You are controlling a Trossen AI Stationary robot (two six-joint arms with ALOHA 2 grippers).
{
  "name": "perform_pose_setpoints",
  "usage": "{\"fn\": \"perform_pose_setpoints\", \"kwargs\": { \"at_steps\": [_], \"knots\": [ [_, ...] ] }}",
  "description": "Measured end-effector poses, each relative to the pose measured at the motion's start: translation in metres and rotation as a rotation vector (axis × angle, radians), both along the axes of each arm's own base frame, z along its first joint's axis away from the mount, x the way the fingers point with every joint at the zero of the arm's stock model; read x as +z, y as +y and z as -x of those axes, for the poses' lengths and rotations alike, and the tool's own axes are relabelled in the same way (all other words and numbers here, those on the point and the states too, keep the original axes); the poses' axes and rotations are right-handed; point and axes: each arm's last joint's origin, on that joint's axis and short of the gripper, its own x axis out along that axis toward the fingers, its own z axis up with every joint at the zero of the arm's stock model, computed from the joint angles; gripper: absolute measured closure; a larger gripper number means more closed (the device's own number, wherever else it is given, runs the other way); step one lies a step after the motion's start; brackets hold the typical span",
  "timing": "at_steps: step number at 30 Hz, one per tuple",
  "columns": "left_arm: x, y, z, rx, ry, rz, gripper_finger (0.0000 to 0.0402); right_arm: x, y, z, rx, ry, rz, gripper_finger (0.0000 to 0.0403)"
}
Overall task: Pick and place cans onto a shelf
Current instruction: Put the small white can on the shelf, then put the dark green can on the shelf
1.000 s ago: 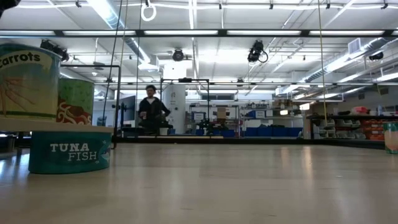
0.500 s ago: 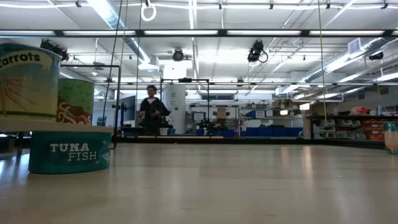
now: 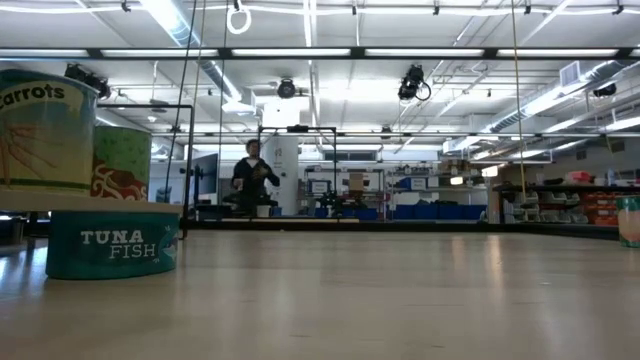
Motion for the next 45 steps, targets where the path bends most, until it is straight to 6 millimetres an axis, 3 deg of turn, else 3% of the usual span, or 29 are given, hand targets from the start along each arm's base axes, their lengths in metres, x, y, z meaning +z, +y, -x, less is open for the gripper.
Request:
{"fn": "perform_pose_setpoints", "kwargs": {
  "at_steps": [7,18,24,30,34,37,41,45],
  "knots": [
    [0.000,0.004,0.001,-0.006,0.052,-0.043,0.0353,-0.005,0.001,-0.001,-0.031,0.017,0.049,0.0055],
    [0.003,0.008,0.002,-0.003,0.065,-0.085,0.0240,-0.014,0.005,-0.004,-0.034,0.047,0.042,0.0050],
    [0.021,0.006,0.001,-0.009,0.059,-0.091,0.0217,-0.016,0.005,-0.003,-0.037,0.074,0.047,0.0052],
    [0.061,-0.001,-0.007,-0.022,-0.080,-0.029,0.0216,-0.012,-0.007,0.006,-0.082,0.129,-0.014,0.0052],
    [0.088,-0.001,-0.031,-0.080,-0.179,-0.031,0.0220,-0.007,-0.018,0.021,-0.119,0.205,-0.030,0.0052],
    [0.101,0.003,-0.060,-0.160,-0.263,-0.100,0.0225,-0.012,-0.018,0.031,-0.119,0.291,-0.021,0.0053],
    [0.111,0.015,-0.108,-0.228,-0.333,-0.177,0.0229,-0.025,-0.005,0.046,-0.049,0.459,-0.085,0.0054],
    [0.122,0.034,-0.155,-0.279,-0.410,-0.195,0.0230,-0.050,0.017,0.067,0.028,0.744,-0.160,0.0054]
  ]
}}
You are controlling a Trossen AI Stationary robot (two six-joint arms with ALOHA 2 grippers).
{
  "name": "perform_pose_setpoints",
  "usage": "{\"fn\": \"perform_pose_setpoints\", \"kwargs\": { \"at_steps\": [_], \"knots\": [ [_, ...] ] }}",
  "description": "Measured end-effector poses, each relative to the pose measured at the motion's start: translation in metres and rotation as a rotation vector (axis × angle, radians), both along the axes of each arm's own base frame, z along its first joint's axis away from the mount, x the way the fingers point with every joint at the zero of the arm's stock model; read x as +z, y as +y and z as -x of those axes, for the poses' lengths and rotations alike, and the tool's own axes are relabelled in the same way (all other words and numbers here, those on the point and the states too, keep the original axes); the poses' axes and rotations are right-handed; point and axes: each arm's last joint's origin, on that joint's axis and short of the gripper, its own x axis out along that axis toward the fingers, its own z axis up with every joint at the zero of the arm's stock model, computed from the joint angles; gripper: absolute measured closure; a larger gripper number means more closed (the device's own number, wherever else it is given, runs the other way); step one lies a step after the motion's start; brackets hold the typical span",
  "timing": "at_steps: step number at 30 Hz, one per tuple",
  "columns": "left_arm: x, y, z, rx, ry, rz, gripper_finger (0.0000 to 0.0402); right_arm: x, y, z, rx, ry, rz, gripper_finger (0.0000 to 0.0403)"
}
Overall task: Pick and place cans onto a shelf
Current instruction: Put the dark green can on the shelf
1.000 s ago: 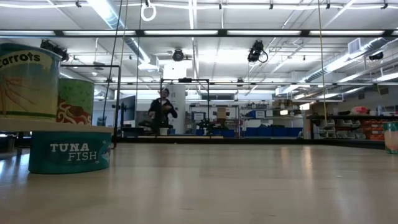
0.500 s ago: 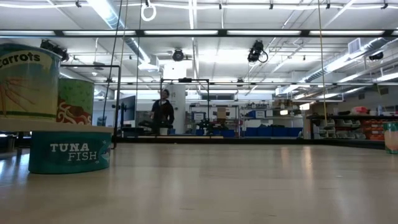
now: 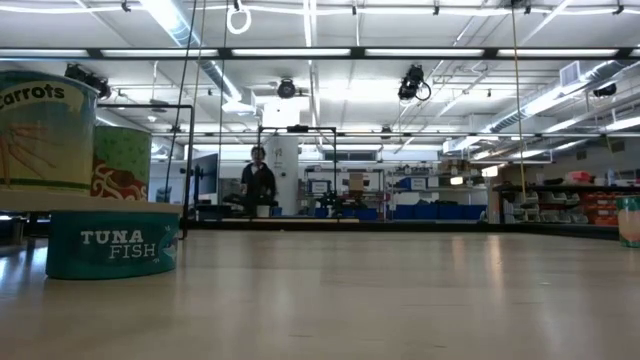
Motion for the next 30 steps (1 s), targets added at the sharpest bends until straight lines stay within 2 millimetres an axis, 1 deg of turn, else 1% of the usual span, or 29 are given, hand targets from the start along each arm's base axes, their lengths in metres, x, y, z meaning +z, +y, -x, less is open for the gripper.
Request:
{"fn": "perform_pose_setpoints", "kwargs": {
  "at_steps": [3,5,7,9,11,12,14,16,18,21,22,23,25,27,29,30],
  "knots": [
    [0.010,0.017,-0.026,0.000,-0.093,-0.020,0.0230,-0.011,0.013,0.025,0.054,0.203,0.010,0.0054],
    [0.019,0.030,-0.038,0.013,-0.159,-0.041,0.0230,-0.016,0.011,0.044,0.051,0.344,0.086,0.0054],
    [0.029,0.046,-0.048,0.052,-0.225,-0.044,0.0230,-0.013,0.003,0.058,0.022,0.438,0.160,0.0054],
    [0.039,0.066,-0.057,0.116,-0.299,-0.025,0.0230,-0.007,-0.013,0.073,-0.005,0.535,0.256,0.0055],
    [0.047,0.087,-0.064,0.179,-0.357,-0.022,0.0230,-0.001,-0.030,0.084,-0.030,0.594,0.312,0.0055],
    [0.050,0.098,-0.069,0.205,-0.386,-0.016,0.0230,-0.001,-0.038,0.087,-0.047,0.613,0.318,0.0055],
    [0.054,0.118,-0.076,0.236,-0.423,0.004,0.0230,-0.006,-0.058,0.093,-0.094,0.607,0.262,0.0055],
    [0.056,0.133,-0.080,0.242,-0.455,0.063,0.0230,-0.018,-0.077,0.101,-0.188,0.603,0.223,0.0055],
    [0.057,0.149,-0.084,0.237,-0.470,0.158,0.0230,-0.039,-0.096,0.112,-0.277,0.642,0.234,0.0055],
    [0.057,0.167,-0.087,0.208,-0.479,0.291,0.0230,-0.065,-0.119,0.129,-0.379,0.729,0.225,0.0055],
    [0.058,0.171,-0.088,0.189,-0.488,0.315,0.0230,-0.072,-0.123,0.131,-0.393,0.749,0.204,0.0056],
    [0.060,0.175,-0.088,0.172,-0.504,0.330,0.0230,-0.069,-0.125,0.129,-0.408,0.763,0.196,0.0058],
    [0.064,0.182,-0.089,0.146,-0.542,0.333,0.0230,-0.064,-0.127,0.120,-0.409,0.704,0.173,0.0068],
    [0.067,0.191,-0.090,0.143,-0.578,0.314,0.0230,-0.068,-0.131,0.115,-0.402,0.714,0.151,0.0084],
    [0.070,0.200,-0.090,0.147,-0.604,0.288,0.0230,-0.073,-0.133,0.104,-0.403,0.687,0.065,0.0102],
    [0.071,0.205,-0.089,0.147,-0.609,0.267,0.0230,-0.077,-0.135,0.103,-0.421,0.723,0.052,0.0112]
  ]
}}
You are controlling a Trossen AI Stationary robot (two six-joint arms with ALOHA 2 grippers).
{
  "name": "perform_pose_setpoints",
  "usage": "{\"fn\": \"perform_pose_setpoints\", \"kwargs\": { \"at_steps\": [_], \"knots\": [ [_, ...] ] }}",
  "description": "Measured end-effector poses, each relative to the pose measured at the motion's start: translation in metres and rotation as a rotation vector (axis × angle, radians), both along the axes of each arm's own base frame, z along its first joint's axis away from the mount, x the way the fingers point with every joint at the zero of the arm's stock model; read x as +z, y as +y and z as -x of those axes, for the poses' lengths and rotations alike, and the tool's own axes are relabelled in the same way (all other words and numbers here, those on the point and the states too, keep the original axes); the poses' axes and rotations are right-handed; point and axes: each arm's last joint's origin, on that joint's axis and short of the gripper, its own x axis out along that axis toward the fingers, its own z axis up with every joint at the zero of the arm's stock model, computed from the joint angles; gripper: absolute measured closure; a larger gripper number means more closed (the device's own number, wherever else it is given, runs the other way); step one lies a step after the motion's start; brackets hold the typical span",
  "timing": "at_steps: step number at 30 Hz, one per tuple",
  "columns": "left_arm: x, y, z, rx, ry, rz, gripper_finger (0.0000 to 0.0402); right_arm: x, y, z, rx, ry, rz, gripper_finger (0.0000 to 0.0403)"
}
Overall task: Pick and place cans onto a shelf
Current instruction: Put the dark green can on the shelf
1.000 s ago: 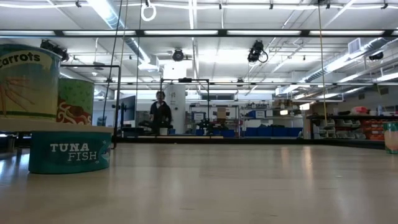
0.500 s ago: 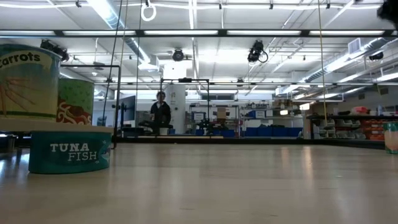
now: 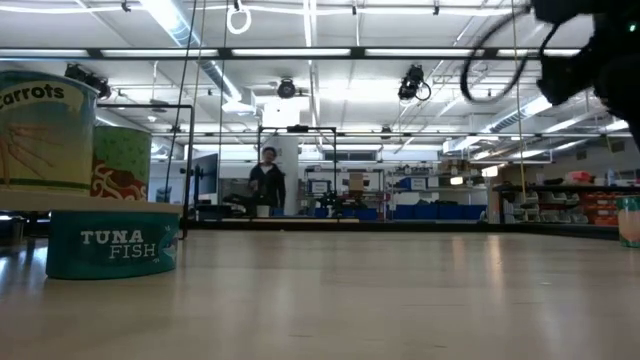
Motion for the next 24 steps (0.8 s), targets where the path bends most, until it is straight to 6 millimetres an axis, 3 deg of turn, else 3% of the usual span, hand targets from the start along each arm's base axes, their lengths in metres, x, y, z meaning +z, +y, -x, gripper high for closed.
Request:
{"fn": "perform_pose_setpoints", "kwargs": {
  "at_steps": [7,14,18,24],
  "knots": [
    [0.003,0.023,0.003,0.050,0.003,-0.143,0.0230,-0.020,-0.020,-0.012,-0.173,0.081,0.007,0.0170],
    [0.006,0.048,0.008,0.133,0.002,-0.209,0.0230,-0.036,-0.041,-0.019,-0.222,0.122,-0.059,0.0211],
    [0.013,0.057,0.023,0.165,0.016,-0.227,0.0230,-0.040,-0.046,-0.020,-0.234,0.157,-0.094,0.0238],
    [0.029,0.062,0.063,0.159,0.058,-0.313,0.0230,-0.045,-0.048,-0.024,-0.135,0.178,-0.133,0.0282]
  ]
}}
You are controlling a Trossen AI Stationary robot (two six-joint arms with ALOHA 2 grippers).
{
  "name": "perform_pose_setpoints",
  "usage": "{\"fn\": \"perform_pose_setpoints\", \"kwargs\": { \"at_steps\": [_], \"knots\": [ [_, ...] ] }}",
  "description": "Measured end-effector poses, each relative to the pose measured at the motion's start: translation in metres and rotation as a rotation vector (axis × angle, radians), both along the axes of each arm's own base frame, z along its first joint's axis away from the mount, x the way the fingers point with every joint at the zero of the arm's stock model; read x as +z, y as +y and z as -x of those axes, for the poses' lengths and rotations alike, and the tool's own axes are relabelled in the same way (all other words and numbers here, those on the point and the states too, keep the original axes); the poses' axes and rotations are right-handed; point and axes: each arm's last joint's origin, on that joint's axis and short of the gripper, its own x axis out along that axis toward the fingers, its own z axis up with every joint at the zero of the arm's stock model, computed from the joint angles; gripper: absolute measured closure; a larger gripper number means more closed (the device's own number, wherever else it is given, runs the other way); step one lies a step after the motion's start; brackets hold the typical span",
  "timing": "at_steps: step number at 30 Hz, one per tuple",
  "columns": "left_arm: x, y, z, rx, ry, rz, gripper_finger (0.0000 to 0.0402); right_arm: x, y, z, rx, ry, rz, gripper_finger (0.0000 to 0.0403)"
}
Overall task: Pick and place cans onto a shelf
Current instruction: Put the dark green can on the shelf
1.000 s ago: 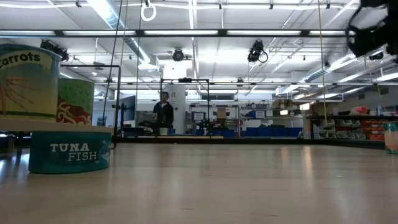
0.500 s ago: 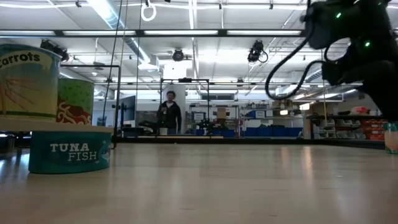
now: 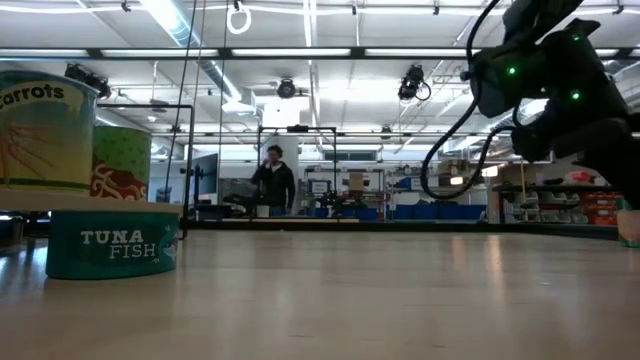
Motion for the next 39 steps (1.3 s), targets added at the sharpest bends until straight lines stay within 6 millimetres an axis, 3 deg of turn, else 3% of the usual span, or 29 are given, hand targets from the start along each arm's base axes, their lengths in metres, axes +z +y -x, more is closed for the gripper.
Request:
{"fn": "perform_pose_setpoints", "kwargs": {
  "at_steps": [9,14,19,25,28,32,35,39],
  "knots": [
    [0.023,0.002,0.043,0.036,-0.072,-0.065,0.0230,-0.001,-0.002,-0.001,0.212,0.010,-0.020,0.0383],
    [0.025,0.007,0.048,-0.009,-0.092,-0.070,0.0230,0.020,-0.004,-0.022,0.376,-0.082,0.031,0.0387],
    [0.030,-0.001,0.046,-0.229,-0.154,-0.024,0.0230,0.046,0.008,-0.068,0.729,-0.160,0.036,0.0390],
    [0.028,-0.030,0.039,-0.469,-0.136,0.049,0.0207,0.047,0.039,-0.146,1.235,-0.137,0.064,0.0390],
    [0.024,-0.044,0.048,-0.485,-0.089,0.182,0.0177,0.044,0.058,-0.184,1.393,-0.143,0.119,0.0390],
    [0.006,-0.056,0.073,-0.432,0.089,0.471,0.0150,0.045,0.085,-0.219,1.539,-0.188,0.179,0.0389],
    [-0.011,-0.064,0.091,-0.331,0.261,0.632,0.0148,0.050,0.102,-0.237,1.605,-0.246,0.205,0.0389],
    [-0.030,-0.072,0.106,-0.221,0.480,0.701,0.0159,0.044,0.116,-0.251,1.665,-0.259,0.203,0.0389]
  ]
}}
